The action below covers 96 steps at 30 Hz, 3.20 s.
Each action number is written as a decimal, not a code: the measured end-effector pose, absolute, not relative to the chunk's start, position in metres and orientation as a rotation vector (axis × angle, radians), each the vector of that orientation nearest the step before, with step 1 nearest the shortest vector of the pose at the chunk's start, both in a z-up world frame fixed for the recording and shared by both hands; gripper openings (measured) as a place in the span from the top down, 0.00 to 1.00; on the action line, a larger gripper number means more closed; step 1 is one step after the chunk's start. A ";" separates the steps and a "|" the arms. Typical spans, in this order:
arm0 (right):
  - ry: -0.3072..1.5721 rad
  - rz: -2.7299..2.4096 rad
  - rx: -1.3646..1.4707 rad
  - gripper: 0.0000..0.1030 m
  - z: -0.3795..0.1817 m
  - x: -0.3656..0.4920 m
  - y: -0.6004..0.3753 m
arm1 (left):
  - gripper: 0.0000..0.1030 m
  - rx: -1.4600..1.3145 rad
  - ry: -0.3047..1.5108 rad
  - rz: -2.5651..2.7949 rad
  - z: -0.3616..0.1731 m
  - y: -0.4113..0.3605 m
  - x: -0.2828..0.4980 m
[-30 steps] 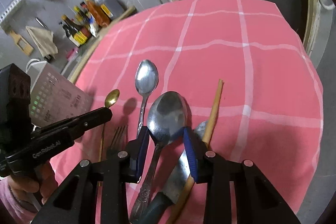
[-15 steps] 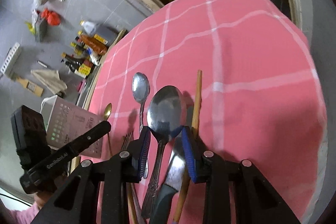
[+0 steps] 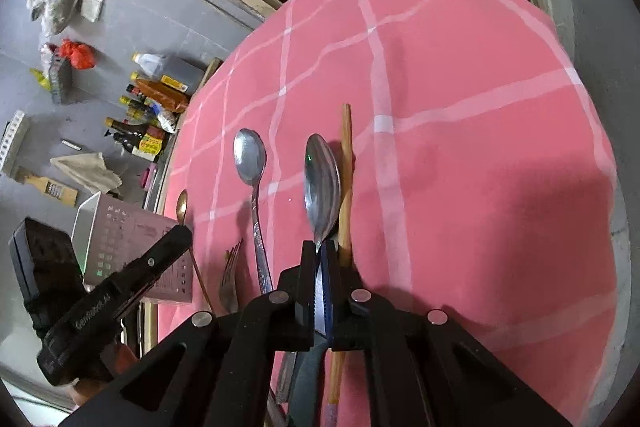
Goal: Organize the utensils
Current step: 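Close the right tool on the large steel spoon while the left tool grips the gold spoon, then carry both spoons to the white caddy and drop them in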
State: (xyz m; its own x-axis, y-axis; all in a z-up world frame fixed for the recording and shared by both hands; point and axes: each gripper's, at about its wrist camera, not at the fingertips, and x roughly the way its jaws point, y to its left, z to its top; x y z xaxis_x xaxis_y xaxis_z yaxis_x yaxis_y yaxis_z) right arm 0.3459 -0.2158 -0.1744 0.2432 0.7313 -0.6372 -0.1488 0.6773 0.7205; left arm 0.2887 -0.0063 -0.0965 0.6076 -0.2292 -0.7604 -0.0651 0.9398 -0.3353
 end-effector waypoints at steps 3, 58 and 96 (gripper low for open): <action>1.167 0.639 0.530 0.79 -0.165 0.350 -0.207 | 0.98 -0.350 0.919 -0.093 -0.096 -0.006 0.288; 0.447 0.848 0.359 0.65 0.036 0.341 -0.118 | 0.98 -0.334 0.357 0.028 0.075 0.070 0.234; 0.382 0.952 0.207 0.44 0.001 0.297 -0.041 | 0.68 -0.382 0.384 0.073 0.019 0.129 0.186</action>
